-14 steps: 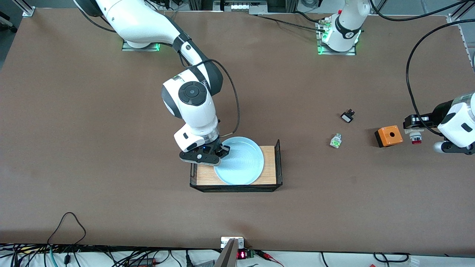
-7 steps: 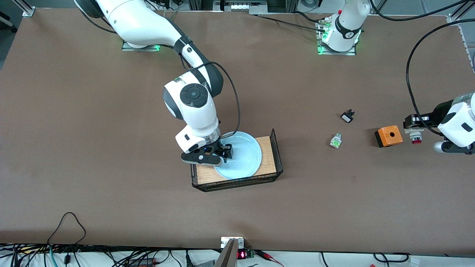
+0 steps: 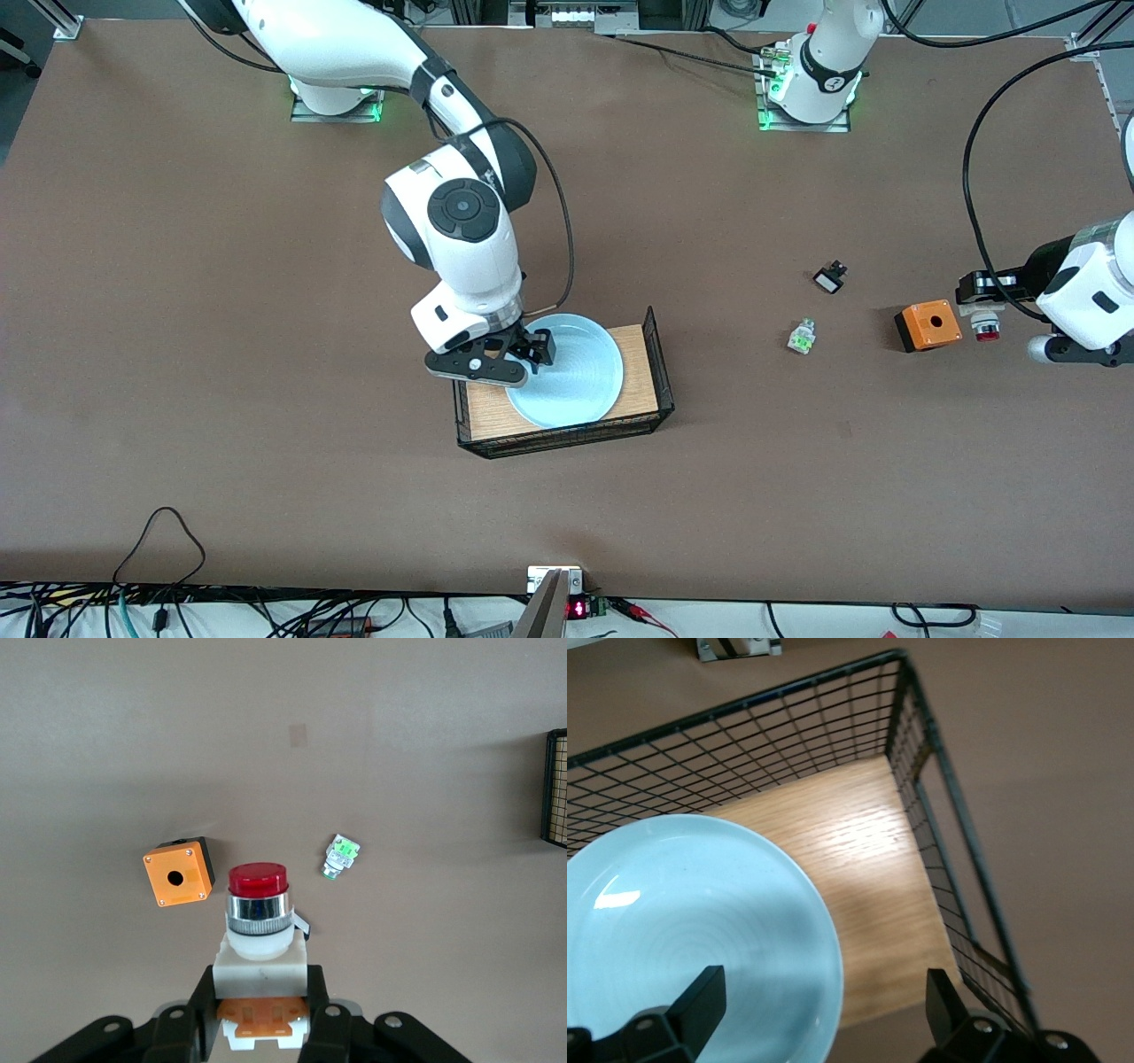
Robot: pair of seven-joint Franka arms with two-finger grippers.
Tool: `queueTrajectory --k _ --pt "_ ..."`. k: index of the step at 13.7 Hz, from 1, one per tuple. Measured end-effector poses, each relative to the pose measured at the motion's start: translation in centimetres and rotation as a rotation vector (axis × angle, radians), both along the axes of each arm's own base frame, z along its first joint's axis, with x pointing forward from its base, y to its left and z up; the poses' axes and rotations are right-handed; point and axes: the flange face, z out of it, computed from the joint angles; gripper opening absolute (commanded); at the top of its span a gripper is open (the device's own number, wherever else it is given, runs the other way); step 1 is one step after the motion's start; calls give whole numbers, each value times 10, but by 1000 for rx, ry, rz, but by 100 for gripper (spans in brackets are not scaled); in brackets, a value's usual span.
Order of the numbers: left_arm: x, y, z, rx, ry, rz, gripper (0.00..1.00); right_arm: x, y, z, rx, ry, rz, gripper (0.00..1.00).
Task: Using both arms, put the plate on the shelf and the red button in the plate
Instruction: 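Lower the plate onto the basket floor and open the right gripper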
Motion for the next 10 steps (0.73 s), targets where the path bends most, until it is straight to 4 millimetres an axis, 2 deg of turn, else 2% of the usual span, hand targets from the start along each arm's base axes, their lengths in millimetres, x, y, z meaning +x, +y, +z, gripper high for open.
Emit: queueTrajectory --k 3,5,7,10 --pt "-5 -3 10 2 -3 12 0 -3 -5 15 -19 22 -10 100" --pt "-11 -20 16 2 11 29 0 -4 -7 24 -23 25 -10 100" --pt "-20 -49 23 4 30 49 0 -8 -11 42 -38 39 -18 100" --pt "-37 -112 36 14 43 108 0 -15 -22 87 -58 54 -20 100"
